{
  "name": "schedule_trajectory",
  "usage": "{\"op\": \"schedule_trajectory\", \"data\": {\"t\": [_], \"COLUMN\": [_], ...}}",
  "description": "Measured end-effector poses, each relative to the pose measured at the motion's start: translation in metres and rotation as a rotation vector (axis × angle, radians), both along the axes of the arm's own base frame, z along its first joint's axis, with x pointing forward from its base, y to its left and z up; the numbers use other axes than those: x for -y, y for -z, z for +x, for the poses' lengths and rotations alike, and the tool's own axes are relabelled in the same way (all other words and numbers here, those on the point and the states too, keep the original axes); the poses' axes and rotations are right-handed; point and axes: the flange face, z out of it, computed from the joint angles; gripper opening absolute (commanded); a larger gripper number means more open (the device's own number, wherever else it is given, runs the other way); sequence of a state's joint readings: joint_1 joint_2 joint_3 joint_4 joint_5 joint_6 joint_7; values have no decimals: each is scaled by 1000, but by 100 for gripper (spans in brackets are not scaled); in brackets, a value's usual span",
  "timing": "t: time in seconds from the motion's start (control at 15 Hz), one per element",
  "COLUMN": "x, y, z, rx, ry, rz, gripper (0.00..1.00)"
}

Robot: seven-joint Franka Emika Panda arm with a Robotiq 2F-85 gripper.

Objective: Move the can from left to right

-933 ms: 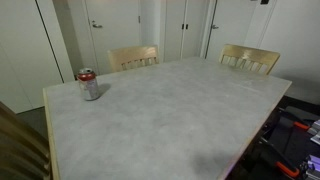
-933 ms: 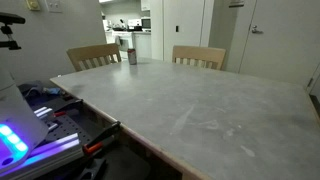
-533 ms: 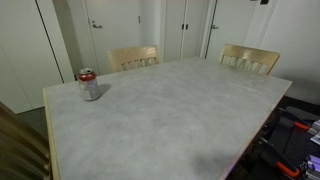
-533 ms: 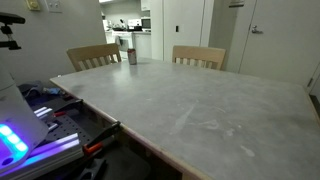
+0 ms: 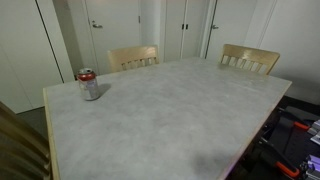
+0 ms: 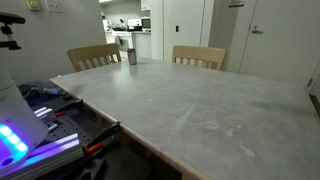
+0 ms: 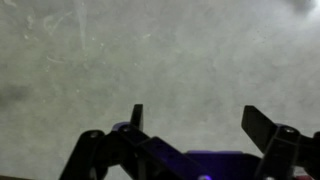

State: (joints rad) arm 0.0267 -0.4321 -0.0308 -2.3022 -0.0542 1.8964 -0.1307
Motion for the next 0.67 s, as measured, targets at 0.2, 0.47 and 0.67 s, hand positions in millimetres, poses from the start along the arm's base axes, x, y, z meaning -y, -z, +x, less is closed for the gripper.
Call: {"op": "schedule_trajectory", "data": {"t": [0.2,0.47,0.67], "x": [-36,-81,-110], "y": [1,9,19], "z": [29,67,95], "rx": [-7,-22,-33], "ry": [-76,-167,-230], "rz": [-16,-28,-27], "gripper": [100,100,100]}}
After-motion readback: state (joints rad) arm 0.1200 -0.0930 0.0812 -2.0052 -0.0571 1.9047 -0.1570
